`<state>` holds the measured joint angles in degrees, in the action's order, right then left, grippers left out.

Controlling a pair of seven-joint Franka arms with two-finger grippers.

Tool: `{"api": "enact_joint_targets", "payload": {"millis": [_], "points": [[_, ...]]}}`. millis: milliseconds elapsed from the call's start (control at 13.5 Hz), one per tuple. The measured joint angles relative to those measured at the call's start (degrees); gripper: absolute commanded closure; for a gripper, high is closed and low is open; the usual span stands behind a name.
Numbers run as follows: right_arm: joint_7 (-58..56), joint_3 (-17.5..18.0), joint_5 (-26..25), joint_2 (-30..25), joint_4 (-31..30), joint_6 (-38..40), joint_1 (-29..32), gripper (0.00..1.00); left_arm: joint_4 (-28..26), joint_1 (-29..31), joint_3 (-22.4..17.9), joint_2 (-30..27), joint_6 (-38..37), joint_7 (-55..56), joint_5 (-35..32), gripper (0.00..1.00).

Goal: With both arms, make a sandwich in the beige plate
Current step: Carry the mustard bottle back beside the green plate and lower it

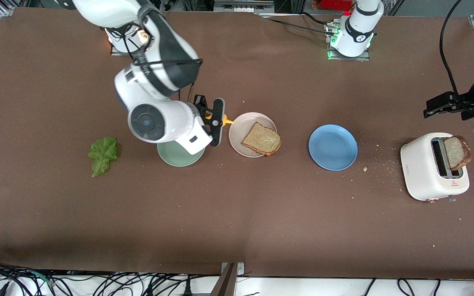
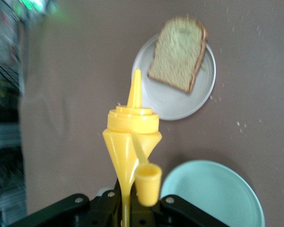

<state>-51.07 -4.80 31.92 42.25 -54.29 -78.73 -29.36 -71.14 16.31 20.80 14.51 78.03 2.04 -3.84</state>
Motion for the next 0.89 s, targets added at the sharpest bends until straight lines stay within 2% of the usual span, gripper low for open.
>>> {"api": "enact_joint_targets", "payload": {"millis": [297,445,667,890], "points": [[-3.5,0.0,17.1,-0.2,-3.4,0.7,8.5,1.0,0.0,0.0,0.2,0.0,0.0,0.0,0.0,0.0],[-10.9,0.0,23.4,-2.8,-11.8,-0.2,11.9,1.0,0.0,0.0,0.2,0.0,-0.1,0.0,0.0,0.0],[-27.3,-0.1,27.0,-8.7,-28.8,-2.1,17.2,1.0,0.0,0.0,0.2,0.0,-0.3,0.0,0.0,0.0],[-44.4,-0.1,27.8,-10.8,-39.3,-1.9,21.6,1.0,0.0,0.0,0.2,0.0,-0.3,0.0,0.0,0.0]]}}
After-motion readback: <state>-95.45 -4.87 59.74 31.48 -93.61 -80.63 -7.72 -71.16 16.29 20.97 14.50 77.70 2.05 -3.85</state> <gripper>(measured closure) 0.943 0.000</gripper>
